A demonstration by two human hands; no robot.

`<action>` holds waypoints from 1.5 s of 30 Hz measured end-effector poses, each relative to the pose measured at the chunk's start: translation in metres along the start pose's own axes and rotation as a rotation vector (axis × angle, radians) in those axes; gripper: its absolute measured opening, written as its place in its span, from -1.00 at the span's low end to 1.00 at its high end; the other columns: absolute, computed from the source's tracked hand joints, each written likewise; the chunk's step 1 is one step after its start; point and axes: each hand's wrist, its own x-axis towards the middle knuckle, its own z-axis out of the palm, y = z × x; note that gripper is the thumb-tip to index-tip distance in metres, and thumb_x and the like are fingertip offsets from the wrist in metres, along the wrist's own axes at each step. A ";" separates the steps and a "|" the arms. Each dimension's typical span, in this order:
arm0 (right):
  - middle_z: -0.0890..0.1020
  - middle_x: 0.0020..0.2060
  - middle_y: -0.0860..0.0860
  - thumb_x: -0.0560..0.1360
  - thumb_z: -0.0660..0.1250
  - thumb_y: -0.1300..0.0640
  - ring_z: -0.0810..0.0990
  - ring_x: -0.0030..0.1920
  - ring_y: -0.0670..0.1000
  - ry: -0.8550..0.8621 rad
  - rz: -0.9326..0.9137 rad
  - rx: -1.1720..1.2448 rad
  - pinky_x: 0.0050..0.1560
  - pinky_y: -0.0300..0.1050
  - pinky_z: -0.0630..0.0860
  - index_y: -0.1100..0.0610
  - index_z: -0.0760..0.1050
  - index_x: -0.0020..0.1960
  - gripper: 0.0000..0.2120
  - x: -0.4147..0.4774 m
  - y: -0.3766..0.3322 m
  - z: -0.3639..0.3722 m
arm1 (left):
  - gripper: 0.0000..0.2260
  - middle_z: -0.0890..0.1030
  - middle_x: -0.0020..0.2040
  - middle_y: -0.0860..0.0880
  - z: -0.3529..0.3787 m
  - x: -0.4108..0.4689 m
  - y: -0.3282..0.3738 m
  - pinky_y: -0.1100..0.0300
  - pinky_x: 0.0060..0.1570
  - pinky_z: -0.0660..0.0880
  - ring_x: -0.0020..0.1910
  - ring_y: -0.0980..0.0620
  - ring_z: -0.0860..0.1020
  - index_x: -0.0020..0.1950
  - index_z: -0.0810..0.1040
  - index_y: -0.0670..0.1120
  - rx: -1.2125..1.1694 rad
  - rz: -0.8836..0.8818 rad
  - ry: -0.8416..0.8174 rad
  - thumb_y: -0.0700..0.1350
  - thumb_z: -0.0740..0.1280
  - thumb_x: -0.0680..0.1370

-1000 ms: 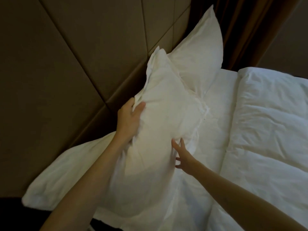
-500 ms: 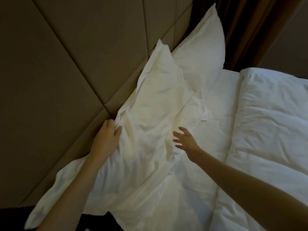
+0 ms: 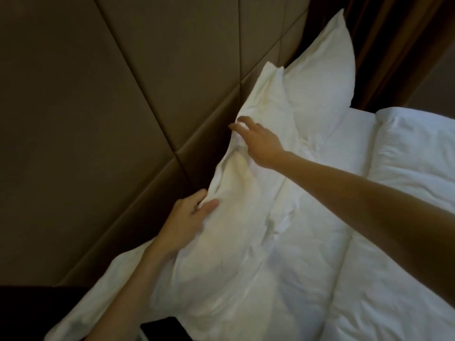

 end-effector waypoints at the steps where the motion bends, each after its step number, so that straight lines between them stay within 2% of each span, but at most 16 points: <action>1: 0.13 0.53 0.07 0.54 0.20 0.25 0.41 0.33 0.21 -0.027 -0.039 -0.100 0.22 0.08 0.48 -0.04 0.16 0.50 -0.43 0.003 0.004 -0.003 | -0.70 0.39 -0.44 0.14 -0.002 -0.002 0.010 0.35 -0.45 0.25 -0.47 0.24 0.36 -0.35 0.35 0.14 -0.029 0.037 -0.012 0.19 0.22 0.55; 3: 0.13 0.52 0.09 0.56 0.17 0.20 0.40 0.32 0.22 -0.054 -0.071 -0.200 0.19 0.12 0.47 -0.04 0.20 0.47 -0.50 0.006 0.016 -0.009 | -0.69 0.39 -0.42 0.13 -0.002 -0.002 0.025 0.30 -0.41 0.27 -0.45 0.23 0.36 -0.33 0.35 0.11 -0.089 0.068 -0.032 0.20 0.20 0.56; 5: 0.28 0.45 0.11 0.56 0.13 0.18 0.45 0.26 0.23 -0.012 -0.032 -0.226 0.10 0.12 0.49 0.03 0.31 0.39 -0.60 0.003 0.029 -0.014 | -0.66 0.34 -0.40 0.09 0.000 0.000 0.033 0.24 -0.38 0.27 -0.42 0.16 0.35 -0.33 0.33 0.02 -0.150 0.050 -0.009 0.17 0.20 0.56; 7: 0.43 0.31 0.13 0.57 0.11 0.17 0.51 0.19 0.23 0.091 0.086 -0.154 0.02 0.10 0.49 0.11 0.37 0.32 -0.67 -0.003 0.036 -0.017 | -0.67 0.36 -0.37 0.03 0.001 0.002 0.037 0.18 -0.31 0.28 -0.38 0.10 0.36 -0.30 0.38 -0.09 -0.252 -0.020 0.066 0.07 0.21 0.59; 10: 0.52 0.15 0.14 0.57 0.09 0.19 0.53 0.09 0.20 0.294 0.240 0.020 -0.11 -0.02 0.37 0.18 0.43 0.17 -0.76 -0.010 0.034 -0.017 | -0.63 0.50 -0.22 -0.20 0.002 0.002 0.045 0.07 -0.21 0.35 -0.27 -0.05 0.46 -0.06 0.46 -0.36 -0.417 -0.138 0.153 -0.01 0.20 0.61; 12: 0.53 0.10 0.14 0.56 0.07 0.22 0.51 0.06 0.16 0.377 0.287 0.099 -0.12 -0.09 0.31 0.19 0.43 0.11 -0.79 -0.006 0.026 -0.022 | -0.64 0.54 -0.23 -0.28 0.003 -0.002 0.056 0.07 -0.23 0.41 -0.28 -0.08 0.51 -0.05 0.50 -0.31 -0.462 -0.151 0.201 0.01 0.21 0.60; 15: 0.54 0.10 0.15 0.55 0.08 0.23 0.49 0.08 0.14 0.432 0.319 0.170 -0.06 -0.06 0.36 0.21 0.43 0.10 -0.80 0.007 0.016 -0.033 | -0.63 0.54 -0.13 -0.36 0.006 -0.007 0.073 0.01 -0.22 0.44 -0.23 -0.17 0.55 -0.09 0.50 -0.23 -0.468 -0.156 0.259 0.10 0.21 0.57; 19: 0.54 0.11 0.13 0.58 0.08 0.18 0.50 0.10 0.11 0.421 0.306 0.219 0.03 -0.08 0.43 0.20 0.45 0.11 -0.79 0.023 0.009 -0.031 | -0.71 0.63 -0.15 -0.19 0.001 -0.005 0.077 -0.01 -0.15 0.54 -0.17 -0.13 0.63 -0.15 0.56 -0.07 -0.418 -0.210 0.327 0.08 0.19 0.59; 25: 0.59 0.13 0.17 0.62 0.09 0.13 0.57 0.12 0.16 0.176 0.387 0.484 0.21 -0.04 0.48 0.21 0.52 0.14 -0.72 0.036 0.003 -0.009 | -0.74 0.47 -0.31 0.00 -0.011 0.010 0.040 0.15 -0.30 0.35 -0.32 0.07 0.46 -0.24 0.43 -0.02 -0.082 -0.291 0.414 0.01 0.15 0.62; 29: 0.61 0.09 0.22 0.61 0.09 0.17 0.59 0.09 0.20 0.121 0.369 0.456 0.15 -0.04 0.50 0.27 0.54 0.11 -0.71 0.039 -0.001 0.000 | -0.77 0.48 -0.33 0.02 -0.033 0.022 0.016 0.20 -0.40 0.29 -0.37 0.12 0.43 -0.23 0.41 -0.02 0.075 -0.288 0.493 -0.02 0.18 0.61; 31: 0.59 0.15 0.21 0.61 0.09 0.16 0.57 0.15 0.20 0.099 0.316 0.443 0.13 -0.08 0.48 0.25 0.51 0.19 -0.70 0.039 -0.002 0.003 | -0.85 0.51 -0.30 0.02 -0.042 0.025 0.012 0.17 -0.40 0.33 -0.35 0.10 0.46 -0.16 0.42 -0.03 0.213 -0.245 0.503 -0.03 0.20 0.60; 34: 0.31 0.48 0.12 0.60 0.14 0.14 0.34 0.44 0.14 0.035 0.237 0.428 0.39 -0.04 0.32 0.17 0.25 0.47 -0.56 0.040 -0.002 0.014 | -0.91 0.57 -0.22 -0.03 -0.048 0.027 0.012 0.01 -0.28 0.52 -0.28 -0.06 0.54 -0.02 0.47 -0.05 0.478 -0.212 0.528 -0.05 0.23 0.58; 36: 0.05 0.57 0.06 0.59 0.17 0.15 0.22 0.50 0.12 0.015 0.252 0.422 0.42 -0.02 0.28 0.11 0.04 0.55 -0.42 0.034 0.000 0.025 | -0.88 0.60 -0.11 -0.07 -0.044 0.024 0.016 -0.04 -0.24 0.54 -0.22 -0.11 0.57 0.06 0.50 -0.08 0.585 -0.174 0.577 -0.09 0.24 0.58; 38: -0.07 0.58 0.02 0.57 0.19 0.17 0.22 0.50 0.12 0.019 0.305 0.430 0.36 0.00 0.33 0.09 -0.05 0.56 -0.35 0.024 0.007 0.038 | -0.83 0.58 0.03 -0.10 -0.035 0.020 0.018 0.05 -0.25 0.49 -0.13 -0.10 0.56 0.14 0.52 -0.12 0.646 -0.089 0.600 -0.17 0.23 0.57; 41: 0.00 0.58 0.06 0.57 0.18 0.15 0.18 0.51 0.14 -0.023 0.383 0.433 0.43 0.03 0.25 0.14 -0.04 0.56 -0.36 0.005 0.026 0.056 | -0.73 0.57 0.16 -0.15 -0.018 0.023 0.019 0.06 -0.06 0.48 0.03 -0.10 0.55 0.23 0.51 -0.18 0.720 0.055 0.543 -0.24 0.27 0.53; 45: 0.30 0.48 0.15 0.56 0.19 0.17 0.30 0.45 0.18 -0.049 0.565 0.507 0.40 0.03 0.28 0.22 0.16 0.49 -0.46 -0.022 0.058 0.072 | -0.63 0.48 0.38 -0.16 0.010 0.046 0.008 -0.01 0.31 0.36 0.35 -0.12 0.44 0.36 0.44 -0.17 0.811 0.098 0.354 -0.13 0.24 0.57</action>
